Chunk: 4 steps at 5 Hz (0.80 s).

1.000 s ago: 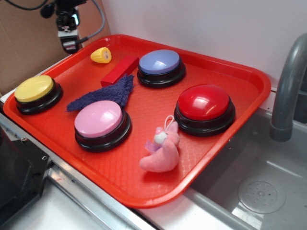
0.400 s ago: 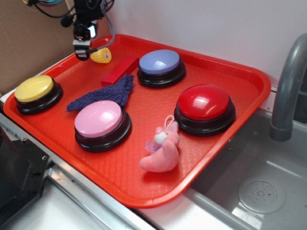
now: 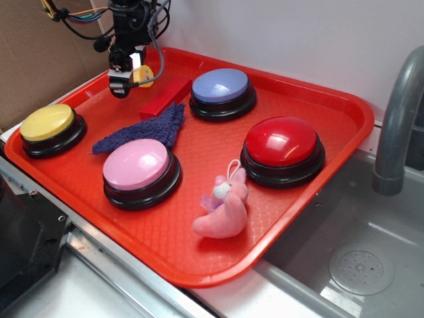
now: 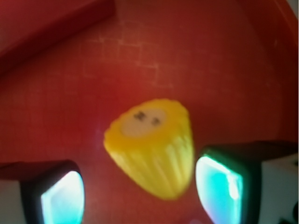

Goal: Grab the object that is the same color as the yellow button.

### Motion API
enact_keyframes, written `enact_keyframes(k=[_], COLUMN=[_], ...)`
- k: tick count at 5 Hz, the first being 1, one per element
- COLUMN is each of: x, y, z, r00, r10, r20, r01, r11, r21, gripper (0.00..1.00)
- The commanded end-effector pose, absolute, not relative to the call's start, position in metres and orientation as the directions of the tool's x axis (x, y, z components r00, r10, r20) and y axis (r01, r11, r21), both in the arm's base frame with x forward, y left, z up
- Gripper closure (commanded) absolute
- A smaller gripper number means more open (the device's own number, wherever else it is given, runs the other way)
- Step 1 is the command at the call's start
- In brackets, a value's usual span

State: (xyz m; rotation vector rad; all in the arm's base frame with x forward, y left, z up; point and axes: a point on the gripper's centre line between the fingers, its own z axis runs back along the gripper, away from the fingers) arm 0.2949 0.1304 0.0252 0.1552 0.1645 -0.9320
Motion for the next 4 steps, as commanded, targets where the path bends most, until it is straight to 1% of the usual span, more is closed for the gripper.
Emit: enact_keyframes(k=[1, 3, 4], x=[0.308, 0.315, 0.309], y=[0.133, 0.134, 0.128], z=[0.015, 0.023, 0.059], r00=[0.665, 0.675, 0.813], r10=[-0.716, -0.684, -0.546], r20=[-0.212, -0.277, -0.203], r01=[0.746, 0.735, 0.580], r11=[0.652, 0.657, 0.791], r21=[0.137, 0.168, 0.192], gripper=[1.00, 1.00, 1.00])
